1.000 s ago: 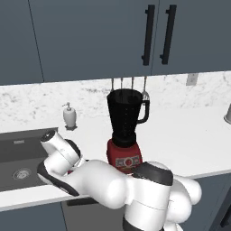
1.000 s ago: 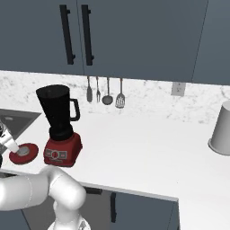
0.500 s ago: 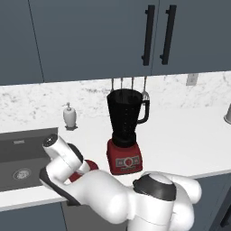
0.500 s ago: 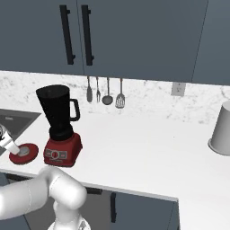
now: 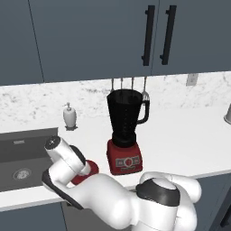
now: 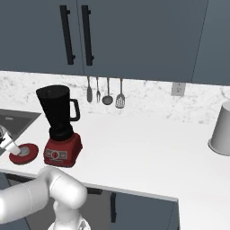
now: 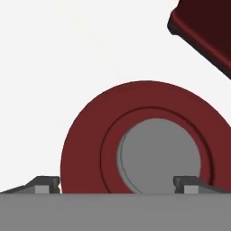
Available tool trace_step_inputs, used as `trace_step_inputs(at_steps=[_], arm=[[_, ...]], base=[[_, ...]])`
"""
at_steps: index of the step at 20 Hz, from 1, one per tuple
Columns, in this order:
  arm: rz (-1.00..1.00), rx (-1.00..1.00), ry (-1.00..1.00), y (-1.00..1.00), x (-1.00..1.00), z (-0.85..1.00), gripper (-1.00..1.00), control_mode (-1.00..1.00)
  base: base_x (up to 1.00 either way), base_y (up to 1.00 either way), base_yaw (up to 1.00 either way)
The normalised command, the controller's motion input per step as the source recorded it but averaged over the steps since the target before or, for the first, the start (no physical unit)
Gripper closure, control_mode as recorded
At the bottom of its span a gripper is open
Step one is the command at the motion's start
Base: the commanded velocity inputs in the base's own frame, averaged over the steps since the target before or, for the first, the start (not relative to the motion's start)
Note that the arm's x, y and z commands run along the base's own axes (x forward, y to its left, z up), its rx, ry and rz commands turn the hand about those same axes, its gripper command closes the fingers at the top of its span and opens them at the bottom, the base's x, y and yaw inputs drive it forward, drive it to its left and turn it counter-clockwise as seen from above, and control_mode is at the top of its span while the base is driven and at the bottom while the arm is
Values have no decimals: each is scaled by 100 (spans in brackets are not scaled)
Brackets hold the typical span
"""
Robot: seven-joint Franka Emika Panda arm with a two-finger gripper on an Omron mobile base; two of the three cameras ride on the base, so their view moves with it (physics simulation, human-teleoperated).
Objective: Close the lid blender by securely placing the lid on top.
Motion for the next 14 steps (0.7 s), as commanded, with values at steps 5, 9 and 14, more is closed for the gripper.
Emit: trace_step_inputs(at_steps=[5,9,14], arm=[[16,8,-1,-54,10,-27,-100,-100],[27,6,0,-43,11,-20,-100,-100],[30,1,0,-28,3,-26,-100,-100]], base=[[0,0,0],[0,0,0],[0,0,0]])
